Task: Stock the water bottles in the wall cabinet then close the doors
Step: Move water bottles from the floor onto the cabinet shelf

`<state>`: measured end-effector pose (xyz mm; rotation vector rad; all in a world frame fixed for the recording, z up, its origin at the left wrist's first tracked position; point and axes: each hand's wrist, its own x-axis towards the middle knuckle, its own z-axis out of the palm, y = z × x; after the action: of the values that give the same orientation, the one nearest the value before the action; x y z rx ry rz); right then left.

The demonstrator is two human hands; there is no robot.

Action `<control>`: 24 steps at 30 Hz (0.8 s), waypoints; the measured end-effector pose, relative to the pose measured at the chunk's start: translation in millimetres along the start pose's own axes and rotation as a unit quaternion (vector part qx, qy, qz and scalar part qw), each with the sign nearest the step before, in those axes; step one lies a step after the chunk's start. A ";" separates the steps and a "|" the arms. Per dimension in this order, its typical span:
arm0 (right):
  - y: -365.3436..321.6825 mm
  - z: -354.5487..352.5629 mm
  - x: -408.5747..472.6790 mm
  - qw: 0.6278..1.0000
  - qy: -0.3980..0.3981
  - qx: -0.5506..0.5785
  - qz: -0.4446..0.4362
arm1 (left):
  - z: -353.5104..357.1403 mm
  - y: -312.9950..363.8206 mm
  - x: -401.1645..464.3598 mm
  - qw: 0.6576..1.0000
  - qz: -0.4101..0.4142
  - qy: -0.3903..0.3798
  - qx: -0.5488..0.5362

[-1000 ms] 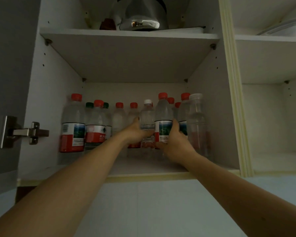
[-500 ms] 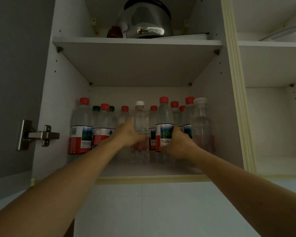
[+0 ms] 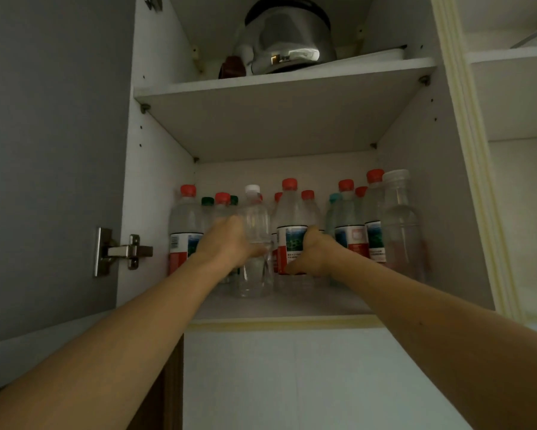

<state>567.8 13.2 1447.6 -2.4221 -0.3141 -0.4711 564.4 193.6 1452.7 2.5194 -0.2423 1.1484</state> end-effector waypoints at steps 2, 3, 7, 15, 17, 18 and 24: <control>-3.2 7.5 5.0 1.000 0.007 0.007 -0.004 | 0.2 -3.8 -4.5 1.000 -0.007 0.008 -0.009; -5.2 11.1 7.2 1.000 0.009 0.010 -0.007 | 0.7 -6.5 -5.9 1.000 -0.008 0.015 -0.013; -7.7 18.7 13.6 1.000 0.002 0.019 -0.019 | 4.7 -14.6 -10.4 0.999 -0.016 0.045 -0.024; -1.8 19.7 11.9 0.999 0.021 0.007 -0.034 | 18.8 -17.8 -14.1 0.996 -0.039 0.056 -0.061; -0.2 19.8 11.6 0.999 0.019 0.014 -0.038 | 23.7 -19.2 -15.1 0.995 -0.049 0.058 -0.060; 0.2 19.4 11.8 0.999 0.018 0.015 -0.040 | 25.4 -20.4 -15.1 0.995 -0.051 0.059 -0.061; 1.5 20.9 12.5 0.998 0.006 0.032 -0.052 | 27.7 -25.0 -16.4 0.994 -0.053 0.067 -0.065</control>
<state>585.0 26.7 1436.6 -2.3490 -0.4450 -0.5135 580.3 205.9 1417.3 2.3028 -0.1425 1.2137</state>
